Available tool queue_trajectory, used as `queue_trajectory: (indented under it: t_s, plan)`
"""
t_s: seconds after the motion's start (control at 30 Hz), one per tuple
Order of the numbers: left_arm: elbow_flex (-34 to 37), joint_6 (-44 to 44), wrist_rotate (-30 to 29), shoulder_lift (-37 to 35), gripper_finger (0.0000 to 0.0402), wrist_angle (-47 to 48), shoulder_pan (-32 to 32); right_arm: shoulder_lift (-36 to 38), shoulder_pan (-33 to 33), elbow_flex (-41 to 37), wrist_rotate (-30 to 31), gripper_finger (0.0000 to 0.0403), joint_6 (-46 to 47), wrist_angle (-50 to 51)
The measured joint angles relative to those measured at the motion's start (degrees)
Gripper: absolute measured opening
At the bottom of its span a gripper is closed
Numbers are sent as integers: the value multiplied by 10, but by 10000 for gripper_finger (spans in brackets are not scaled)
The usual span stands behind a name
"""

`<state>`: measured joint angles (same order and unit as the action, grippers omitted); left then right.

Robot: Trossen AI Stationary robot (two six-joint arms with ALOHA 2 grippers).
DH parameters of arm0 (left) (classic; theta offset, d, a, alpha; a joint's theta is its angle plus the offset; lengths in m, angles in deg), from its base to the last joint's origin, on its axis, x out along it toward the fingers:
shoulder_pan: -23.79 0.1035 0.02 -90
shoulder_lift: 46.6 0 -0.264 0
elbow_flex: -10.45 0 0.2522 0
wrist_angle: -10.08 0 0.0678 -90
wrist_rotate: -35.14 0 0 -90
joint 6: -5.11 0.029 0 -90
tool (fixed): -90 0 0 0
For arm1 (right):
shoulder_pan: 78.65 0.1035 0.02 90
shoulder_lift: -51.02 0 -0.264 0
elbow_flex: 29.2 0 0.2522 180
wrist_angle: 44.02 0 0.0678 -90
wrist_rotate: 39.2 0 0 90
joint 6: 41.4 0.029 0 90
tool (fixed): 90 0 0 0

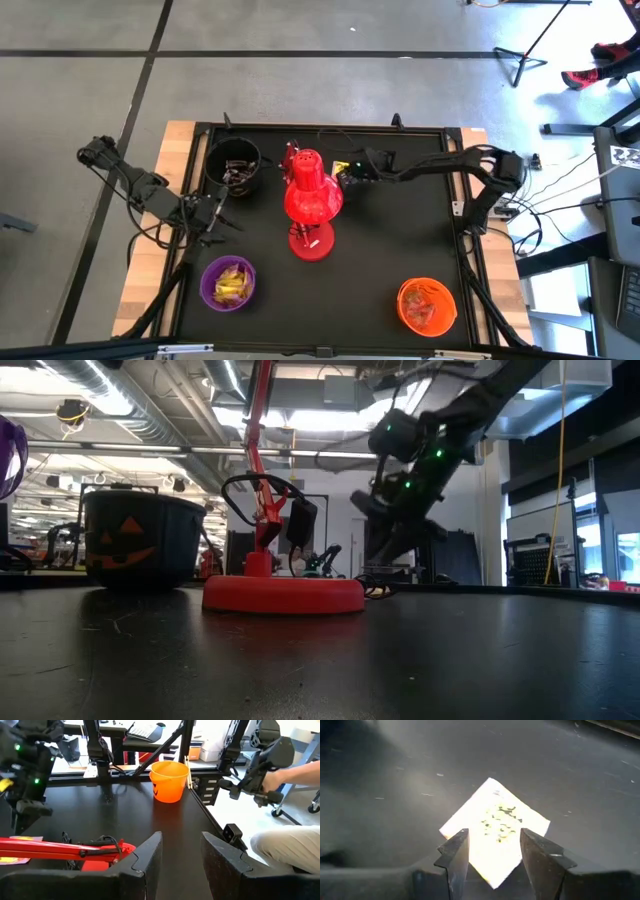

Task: Organize candy in baskets
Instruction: Put the yellow candy into the violet bucket

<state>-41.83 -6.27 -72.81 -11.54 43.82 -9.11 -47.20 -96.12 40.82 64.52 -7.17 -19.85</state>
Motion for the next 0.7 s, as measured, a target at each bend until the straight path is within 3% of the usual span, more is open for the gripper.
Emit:
queue_trajectory:
  t_s: [0.2, 0.5, 0.6, 0.7]
  plan:
    - [0, 0, -14, 13, 125, 1, 0, -59, -6, 30, 1, 174, -15, 6]
    - [0, -7, -15, 32, 125, -1, 0, -134, -5, 93, -16, 170, -15, 99]
    - [0, -17, -15, 34, 125, -1, 0, -143, -5, 94, -37, 144, -15, 110]
    - [0, -20, -21, 35, 125, 0, 0, -141, -1, 93, -48, 93, -16, 111]
